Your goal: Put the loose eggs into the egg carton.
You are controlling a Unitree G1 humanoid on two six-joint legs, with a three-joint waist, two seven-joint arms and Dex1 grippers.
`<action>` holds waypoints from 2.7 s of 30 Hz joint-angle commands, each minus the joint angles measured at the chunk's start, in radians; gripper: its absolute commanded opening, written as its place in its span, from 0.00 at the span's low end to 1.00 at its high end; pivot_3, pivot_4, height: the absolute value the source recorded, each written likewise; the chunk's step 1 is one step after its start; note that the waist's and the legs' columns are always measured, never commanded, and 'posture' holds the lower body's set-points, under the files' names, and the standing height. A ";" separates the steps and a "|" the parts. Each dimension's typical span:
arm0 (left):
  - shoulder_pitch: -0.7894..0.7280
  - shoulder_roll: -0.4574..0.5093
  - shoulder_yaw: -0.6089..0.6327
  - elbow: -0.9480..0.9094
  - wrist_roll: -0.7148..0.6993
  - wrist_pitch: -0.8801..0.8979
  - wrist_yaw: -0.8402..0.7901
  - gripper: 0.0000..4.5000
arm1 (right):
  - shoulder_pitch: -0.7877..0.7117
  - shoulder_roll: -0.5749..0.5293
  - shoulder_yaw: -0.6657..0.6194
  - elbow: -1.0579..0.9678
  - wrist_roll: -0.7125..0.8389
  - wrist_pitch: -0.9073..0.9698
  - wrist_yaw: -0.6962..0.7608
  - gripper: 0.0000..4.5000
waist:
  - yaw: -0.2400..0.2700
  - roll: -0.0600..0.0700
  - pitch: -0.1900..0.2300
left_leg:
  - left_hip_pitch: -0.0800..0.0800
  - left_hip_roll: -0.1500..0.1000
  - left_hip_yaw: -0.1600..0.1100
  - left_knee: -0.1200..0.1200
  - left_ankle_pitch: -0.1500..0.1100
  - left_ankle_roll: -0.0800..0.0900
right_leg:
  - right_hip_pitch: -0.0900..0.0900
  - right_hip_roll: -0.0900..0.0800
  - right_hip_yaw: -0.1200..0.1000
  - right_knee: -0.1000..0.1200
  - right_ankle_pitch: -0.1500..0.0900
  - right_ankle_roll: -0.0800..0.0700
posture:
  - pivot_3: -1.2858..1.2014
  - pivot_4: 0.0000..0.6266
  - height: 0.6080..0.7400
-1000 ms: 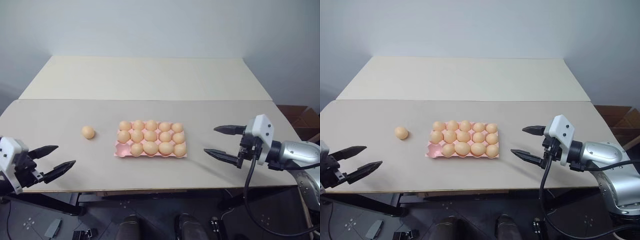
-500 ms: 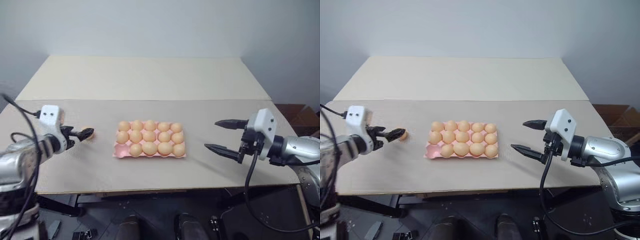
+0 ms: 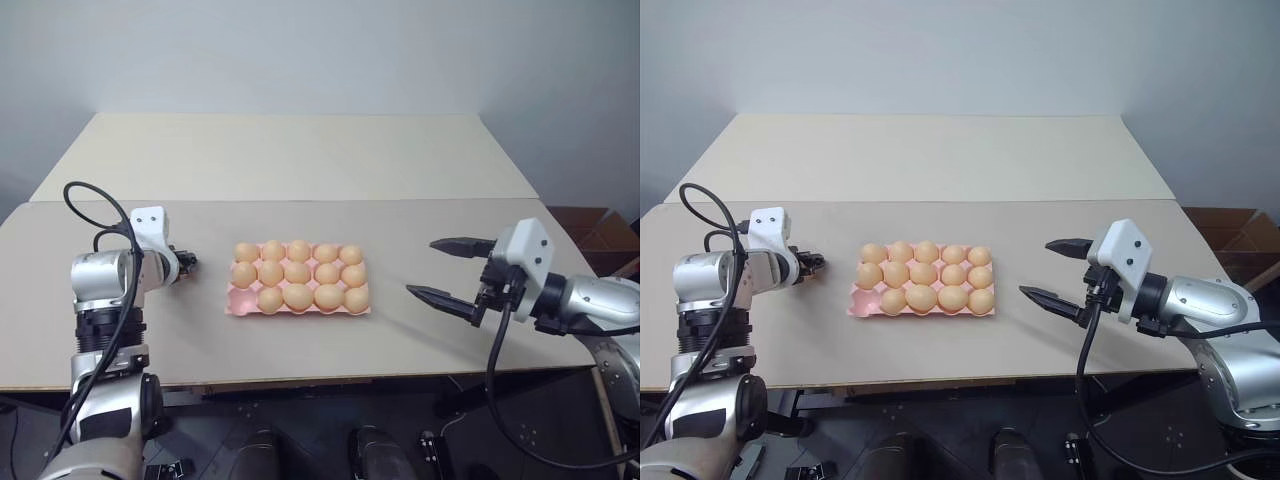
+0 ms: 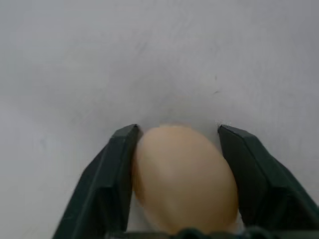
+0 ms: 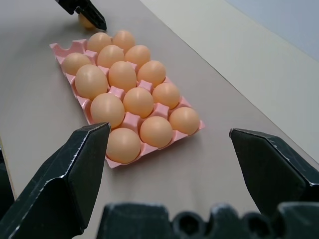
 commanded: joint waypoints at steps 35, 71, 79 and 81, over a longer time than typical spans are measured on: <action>0.161 0.301 -0.401 -0.111 -0.031 -0.876 -1.218 0.58 | 0.072 0.047 -0.074 -0.141 0.041 0.033 -0.183 1.00 | 0.010 0.000 0.000 | -0.004 0.001 0.001 0.002 0.000 0.000 | -0.002 0.001 -0.001 -0.001 -0.001 0.000 | 0.52 0.24 1.00; 0.788 0.408 0.355 -0.374 -0.346 -0.886 -1.180 1.00 | -0.092 -0.016 -0.001 0.134 -0.007 -0.068 0.035 1.00 | 0.009 0.002 0.001 | 0.000 0.004 0.003 0.002 -0.001 0.001 | -0.001 0.000 -0.001 0.000 -0.006 -0.007 | 0.52 0.24 1.00; 0.775 0.425 0.363 -0.385 -0.354 -0.867 -1.160 1.00 | -0.099 -0.006 0.019 0.091 -0.016 -0.040 -0.003 1.00 | 0.006 0.002 0.001 | -0.002 0.004 0.003 0.001 -0.001 0.001 | -0.003 0.000 -0.001 0.000 -0.003 -0.004 | 0.52 0.24 1.00; 0.773 0.420 0.374 -0.411 -0.367 -0.855 -1.139 1.00 | -0.115 -0.002 0.017 0.111 -0.005 -0.043 0.009 1.00 | 0.006 0.002 0.001 | -0.001 0.004 0.003 0.001 -0.001 0.001 | -0.002 0.000 -0.001 0.000 -0.004 -0.005 | 0.52 0.24 1.00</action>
